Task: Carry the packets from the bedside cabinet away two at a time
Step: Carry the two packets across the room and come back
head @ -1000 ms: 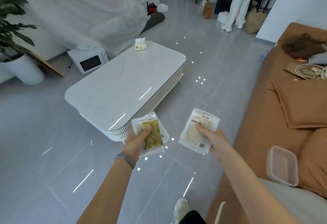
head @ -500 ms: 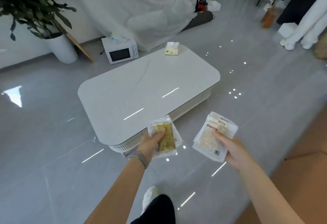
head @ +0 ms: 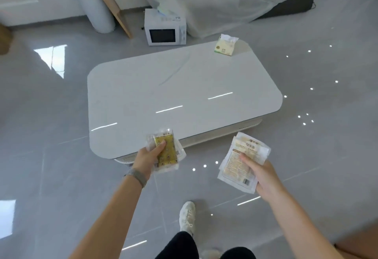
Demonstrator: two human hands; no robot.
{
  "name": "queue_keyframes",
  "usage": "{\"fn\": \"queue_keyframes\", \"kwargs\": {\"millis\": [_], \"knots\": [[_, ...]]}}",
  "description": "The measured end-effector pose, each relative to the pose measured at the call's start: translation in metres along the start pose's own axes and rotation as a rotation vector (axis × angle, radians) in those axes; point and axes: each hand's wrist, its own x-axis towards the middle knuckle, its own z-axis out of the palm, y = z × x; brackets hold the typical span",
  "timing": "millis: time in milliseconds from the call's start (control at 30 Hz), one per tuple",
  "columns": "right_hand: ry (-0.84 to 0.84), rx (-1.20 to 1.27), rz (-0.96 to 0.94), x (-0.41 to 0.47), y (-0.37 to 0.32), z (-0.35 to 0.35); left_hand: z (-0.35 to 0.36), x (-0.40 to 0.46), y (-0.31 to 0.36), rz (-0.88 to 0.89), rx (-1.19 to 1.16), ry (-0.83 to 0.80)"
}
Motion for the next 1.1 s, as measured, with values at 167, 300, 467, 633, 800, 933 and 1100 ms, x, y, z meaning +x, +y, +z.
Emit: {"fn": "queue_keyframes", "kwargs": {"millis": [167,300,467,633,800,933,1100], "knots": [[-0.073,-0.087,0.053,0.064,-0.007,-0.044,0.058,0.010,-0.028,0.002,-0.013,0.021],[-0.189,-0.180,0.051,0.132,0.007,-0.055,0.094,0.036,-0.073,-0.006,-0.031,0.036],[-0.295,-0.225,0.030,0.211,0.039,-0.057,0.120,0.076,-0.125,0.003,-0.098,0.083],[-0.350,-0.267,0.007,0.297,0.088,-0.050,0.123,0.144,-0.170,0.060,-0.107,0.126],[-0.460,-0.311,-0.066,0.384,0.142,-0.036,0.124,0.217,-0.220,0.184,0.020,0.154],[-0.548,-0.403,-0.143,0.445,0.181,-0.026,0.121,0.261,-0.250,0.262,0.117,0.182],[-0.627,-0.403,-0.188,0.505,0.221,-0.009,0.116,0.289,-0.274,0.307,-0.201,0.123]]}}
